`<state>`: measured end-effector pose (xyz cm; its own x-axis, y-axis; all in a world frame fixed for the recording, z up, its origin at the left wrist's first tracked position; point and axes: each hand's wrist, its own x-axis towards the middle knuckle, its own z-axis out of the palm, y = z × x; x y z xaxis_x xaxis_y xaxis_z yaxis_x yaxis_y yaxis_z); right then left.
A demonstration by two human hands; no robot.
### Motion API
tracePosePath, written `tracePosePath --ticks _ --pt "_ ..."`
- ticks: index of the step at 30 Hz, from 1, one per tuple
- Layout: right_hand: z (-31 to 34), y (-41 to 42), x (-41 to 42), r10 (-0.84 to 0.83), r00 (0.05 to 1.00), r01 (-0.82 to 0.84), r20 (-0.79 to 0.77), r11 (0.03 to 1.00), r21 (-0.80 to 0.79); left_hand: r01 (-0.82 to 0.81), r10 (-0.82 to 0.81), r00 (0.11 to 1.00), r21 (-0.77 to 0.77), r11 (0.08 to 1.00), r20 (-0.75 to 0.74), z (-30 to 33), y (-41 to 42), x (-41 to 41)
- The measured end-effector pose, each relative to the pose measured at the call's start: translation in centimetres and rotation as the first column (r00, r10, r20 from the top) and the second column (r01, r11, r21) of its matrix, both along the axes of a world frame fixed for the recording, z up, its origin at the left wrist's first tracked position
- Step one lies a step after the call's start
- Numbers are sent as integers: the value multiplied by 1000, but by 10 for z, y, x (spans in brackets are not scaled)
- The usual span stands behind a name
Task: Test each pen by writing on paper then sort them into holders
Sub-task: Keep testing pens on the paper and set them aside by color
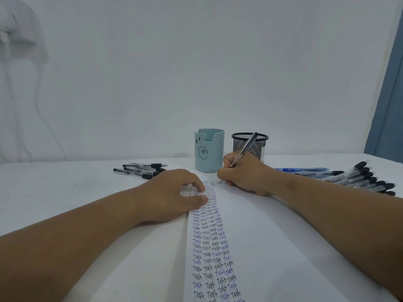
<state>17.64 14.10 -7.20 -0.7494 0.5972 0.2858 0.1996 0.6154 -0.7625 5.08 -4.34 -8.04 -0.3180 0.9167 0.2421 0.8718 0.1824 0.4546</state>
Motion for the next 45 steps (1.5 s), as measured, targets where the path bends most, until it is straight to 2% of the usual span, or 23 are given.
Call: tracePosePath --ticks 7,12,20,24,25,32,40,45 --pt "0 1 -1 -29 1000 29 -6 999 32 9 -9 1000 -1 1000 2 1 0 1" --pt "0 1 0 -17 1000 17 2 1000 -19 3 -3 1000 -3 1000 5 0 -1 1" --pt "-3 3 -4 -49 999 50 -22 996 76 5 -5 1000 -6 1000 1 0 -1 1" --pt "4 -2 -1 -61 970 21 -237 985 -169 9 -9 1000 -7 1000 0 0 -2 1" --pt "8 -2 1 -60 958 11 -281 985 -175 10 -10 1000 -12 1000 -5 1 -3 1" --pt "26 -12 22 28 920 -36 -391 999 -15 22 -23 999 -17 1000 -47 1 -4 3" --pt "15 -10 21 8 951 65 -309 972 226 22 -23 998 -29 999 -50 1 -8 6" --pt "10 -6 19 88 968 -35 -236 975 218 27 -26 999 34 999 -39 2 -10 12"
